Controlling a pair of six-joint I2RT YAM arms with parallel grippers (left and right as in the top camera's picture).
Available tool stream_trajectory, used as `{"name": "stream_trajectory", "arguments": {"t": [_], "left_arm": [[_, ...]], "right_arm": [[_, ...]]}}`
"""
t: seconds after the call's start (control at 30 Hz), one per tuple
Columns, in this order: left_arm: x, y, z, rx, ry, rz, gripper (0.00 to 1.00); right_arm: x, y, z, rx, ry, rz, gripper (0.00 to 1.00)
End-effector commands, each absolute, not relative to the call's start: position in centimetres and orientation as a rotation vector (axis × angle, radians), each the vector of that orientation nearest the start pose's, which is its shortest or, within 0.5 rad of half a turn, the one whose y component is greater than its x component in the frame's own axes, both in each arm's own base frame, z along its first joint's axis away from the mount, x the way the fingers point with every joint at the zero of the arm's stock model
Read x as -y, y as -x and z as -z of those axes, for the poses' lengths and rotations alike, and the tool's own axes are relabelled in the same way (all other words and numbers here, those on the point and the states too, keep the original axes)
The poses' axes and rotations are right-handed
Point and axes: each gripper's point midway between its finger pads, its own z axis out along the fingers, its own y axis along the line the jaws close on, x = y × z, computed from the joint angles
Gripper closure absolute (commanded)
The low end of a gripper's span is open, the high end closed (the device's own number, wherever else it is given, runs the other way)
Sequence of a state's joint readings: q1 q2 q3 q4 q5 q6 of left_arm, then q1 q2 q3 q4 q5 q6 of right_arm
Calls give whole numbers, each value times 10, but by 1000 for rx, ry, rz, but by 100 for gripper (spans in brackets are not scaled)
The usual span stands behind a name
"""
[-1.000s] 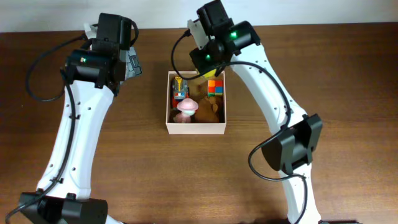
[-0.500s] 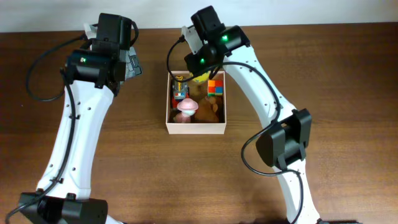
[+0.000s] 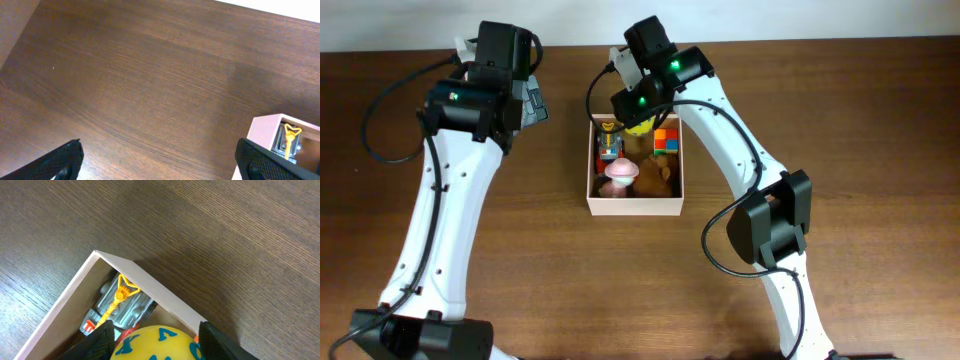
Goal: Pack container
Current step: 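Lower the ball into the box's back middle and open the right gripper, then raise the right gripper out of the box and back to the right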
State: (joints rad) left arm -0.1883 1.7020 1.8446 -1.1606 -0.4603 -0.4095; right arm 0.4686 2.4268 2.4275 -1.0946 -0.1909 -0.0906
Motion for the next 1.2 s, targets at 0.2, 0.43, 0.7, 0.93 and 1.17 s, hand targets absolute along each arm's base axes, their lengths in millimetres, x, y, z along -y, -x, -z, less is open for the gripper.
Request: {"name": "stream_trajectory", "arguments": {"t": [0.2, 0.43, 0.7, 0.93, 1.17], "left_arm": [[1, -416, -274, -2431, 451, -343, 0], [1, -416, -274, -2431, 451, -343, 0], [1, -416, -274, -2431, 451, -343, 1], [1, -416, -274, -2431, 451, -343, 1], [1, -416, -274, -2431, 451, -343, 1]], "right_arm": [[-297, -495, -131, -2557, 827, -398, 33], [-296, -494, -130, -2564, 827, -397, 11], [-292, -497, -139, -2551, 814, -395, 4], [-217, -529, -200, -2498, 543, -188, 1], [-108, -544, -254, -2463, 230, -78, 1]]}}
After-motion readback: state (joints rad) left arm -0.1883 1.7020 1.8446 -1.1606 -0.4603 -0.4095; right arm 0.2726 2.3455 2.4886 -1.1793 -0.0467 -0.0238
